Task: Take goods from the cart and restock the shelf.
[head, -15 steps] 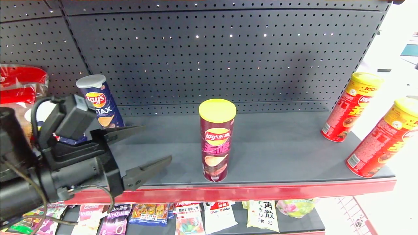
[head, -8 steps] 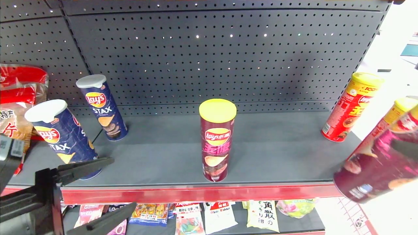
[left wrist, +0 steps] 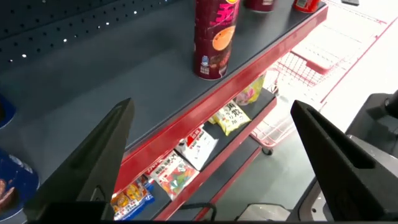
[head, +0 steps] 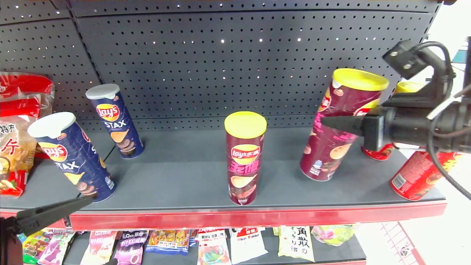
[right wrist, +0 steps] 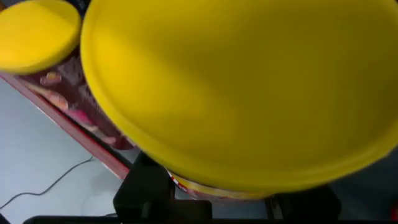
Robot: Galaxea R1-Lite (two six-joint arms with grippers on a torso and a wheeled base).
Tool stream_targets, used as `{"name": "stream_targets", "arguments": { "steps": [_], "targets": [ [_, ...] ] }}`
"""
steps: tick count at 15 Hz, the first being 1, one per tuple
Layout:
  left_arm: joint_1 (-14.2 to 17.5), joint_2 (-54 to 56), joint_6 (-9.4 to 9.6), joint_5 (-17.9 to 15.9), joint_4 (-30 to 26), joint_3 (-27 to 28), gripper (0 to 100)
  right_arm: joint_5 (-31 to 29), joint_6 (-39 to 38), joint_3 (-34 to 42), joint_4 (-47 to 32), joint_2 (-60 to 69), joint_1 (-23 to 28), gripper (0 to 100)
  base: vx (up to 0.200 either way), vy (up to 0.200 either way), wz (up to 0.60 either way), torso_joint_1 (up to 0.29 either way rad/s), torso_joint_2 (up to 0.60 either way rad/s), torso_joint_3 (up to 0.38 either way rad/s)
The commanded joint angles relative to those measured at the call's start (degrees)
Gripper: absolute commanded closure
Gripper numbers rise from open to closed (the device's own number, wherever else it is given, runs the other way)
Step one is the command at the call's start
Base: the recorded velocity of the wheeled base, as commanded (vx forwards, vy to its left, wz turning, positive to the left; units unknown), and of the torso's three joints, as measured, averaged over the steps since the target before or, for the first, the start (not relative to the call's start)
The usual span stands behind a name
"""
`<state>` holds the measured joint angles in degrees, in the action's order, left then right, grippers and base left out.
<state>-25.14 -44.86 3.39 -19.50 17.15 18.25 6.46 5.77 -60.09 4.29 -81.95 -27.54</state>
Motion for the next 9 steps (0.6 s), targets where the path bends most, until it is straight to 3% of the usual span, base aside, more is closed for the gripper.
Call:
{"name": "stream_targets", "arguments": {
  "steps": [1, 9],
  "targets": [
    [0.0, 0.5, 0.04, 0.6, 0.1, 0.1, 0, 0.2, -0.4, -6.9, 1.2, -12.2, -1.9, 100, 0.0, 0.0, 0.0, 0.0, 0.0, 0.0],
    [0.1, 2.0, 0.04, 3.1, -1.1, 0.5, 0, 2.3, 1.4, -21.7, 1.2, -26.1, -2.7, 100, 0.0, 0.0, 0.0, 0.0, 0.0, 0.0]
  ]
}}
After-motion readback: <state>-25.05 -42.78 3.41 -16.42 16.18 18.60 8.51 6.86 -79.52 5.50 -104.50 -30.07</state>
